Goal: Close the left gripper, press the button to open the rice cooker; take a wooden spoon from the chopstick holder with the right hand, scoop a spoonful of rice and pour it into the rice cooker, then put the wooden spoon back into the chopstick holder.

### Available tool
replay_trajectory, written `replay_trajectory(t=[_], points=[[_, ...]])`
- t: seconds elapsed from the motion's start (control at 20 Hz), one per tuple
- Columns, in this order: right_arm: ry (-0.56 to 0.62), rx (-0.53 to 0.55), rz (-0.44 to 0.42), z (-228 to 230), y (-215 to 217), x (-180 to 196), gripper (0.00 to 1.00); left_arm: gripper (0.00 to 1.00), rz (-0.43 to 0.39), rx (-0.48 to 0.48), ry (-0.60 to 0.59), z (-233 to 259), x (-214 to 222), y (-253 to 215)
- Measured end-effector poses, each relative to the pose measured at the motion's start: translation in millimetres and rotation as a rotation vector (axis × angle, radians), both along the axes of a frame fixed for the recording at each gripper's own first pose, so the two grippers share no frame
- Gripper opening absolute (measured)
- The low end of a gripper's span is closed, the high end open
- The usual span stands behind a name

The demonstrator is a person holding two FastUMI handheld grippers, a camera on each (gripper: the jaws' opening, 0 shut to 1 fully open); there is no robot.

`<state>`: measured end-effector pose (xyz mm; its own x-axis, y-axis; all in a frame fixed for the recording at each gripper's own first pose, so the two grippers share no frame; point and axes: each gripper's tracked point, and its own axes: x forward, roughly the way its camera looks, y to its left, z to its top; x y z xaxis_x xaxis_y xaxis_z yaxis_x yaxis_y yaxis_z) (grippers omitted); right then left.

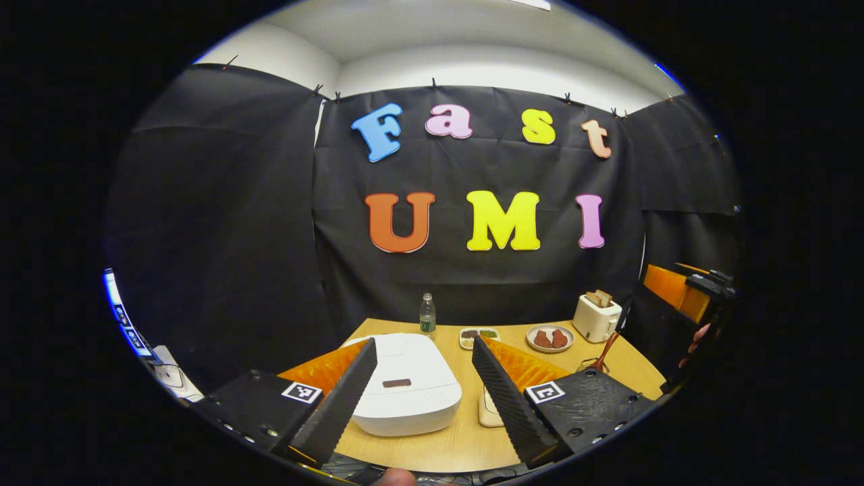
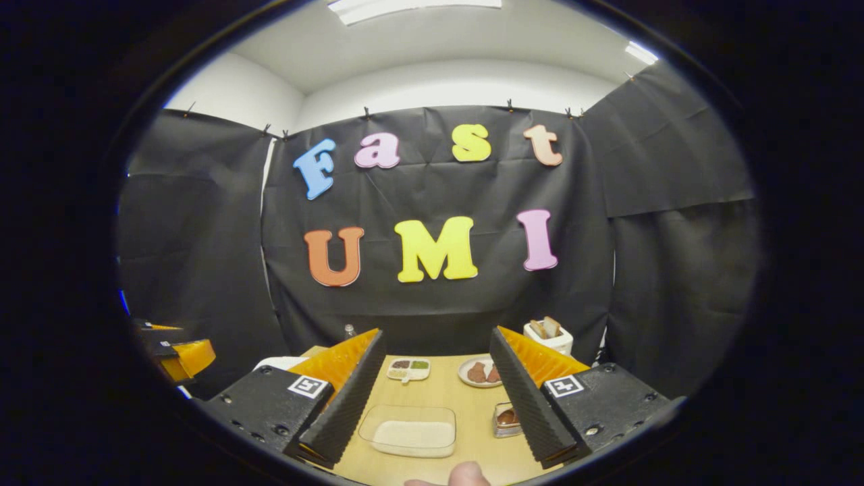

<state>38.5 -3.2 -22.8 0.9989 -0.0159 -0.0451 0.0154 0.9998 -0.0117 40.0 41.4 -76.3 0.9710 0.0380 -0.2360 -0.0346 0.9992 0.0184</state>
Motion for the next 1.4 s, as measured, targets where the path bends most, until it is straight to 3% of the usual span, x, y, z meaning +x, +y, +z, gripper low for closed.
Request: replay_trajectory(t=[0.15, 0.3, 0.45, 0.55, 0.6, 1.0, 1.4], points=[[0.015, 0.010, 0.006, -6.0, -5.5, 12.4, 1.00, 0.50, 0.041, -0.008, 0.103, -23.1, 8.3, 13.0], [0.041, 0.008, 0.006, -15.1, -15.0, 27.0, 0.97, 0.43, 0.061, -0.030, 0.200, -44.4, 18.1, 18.8], [0.053, 0.024, 0.004, -20.8, -28.4, 42.0, 1.00, 0.06, 0.079, -0.045, 0.270, -61.3, 30.2, 19.3], [0.067, 0.036, -0.005, -28.2, -39.6, 51.7, 1.00, 0.07, 0.103, -0.080, 0.310, -84.3, 49.9, 24.0], [0.080, 0.043, -0.009, -34.3, -44.1, 57.4, 1.00, 0.00, 0.114, -0.121, 0.350, -88.6, 46.4, 28.4], [0.170, 0.074, 0.024, -64.5, -60.2, 93.1, 1.00, 0.00, 0.122, -0.353, 0.518, -136.9, 106.7, 46.7], [0.210, 0.066, 0.030, -80.0, -75.8, 116.2, 1.00, 0.00, 0.159, -0.351, 0.656, -175.5, 114.8, 63.7]])
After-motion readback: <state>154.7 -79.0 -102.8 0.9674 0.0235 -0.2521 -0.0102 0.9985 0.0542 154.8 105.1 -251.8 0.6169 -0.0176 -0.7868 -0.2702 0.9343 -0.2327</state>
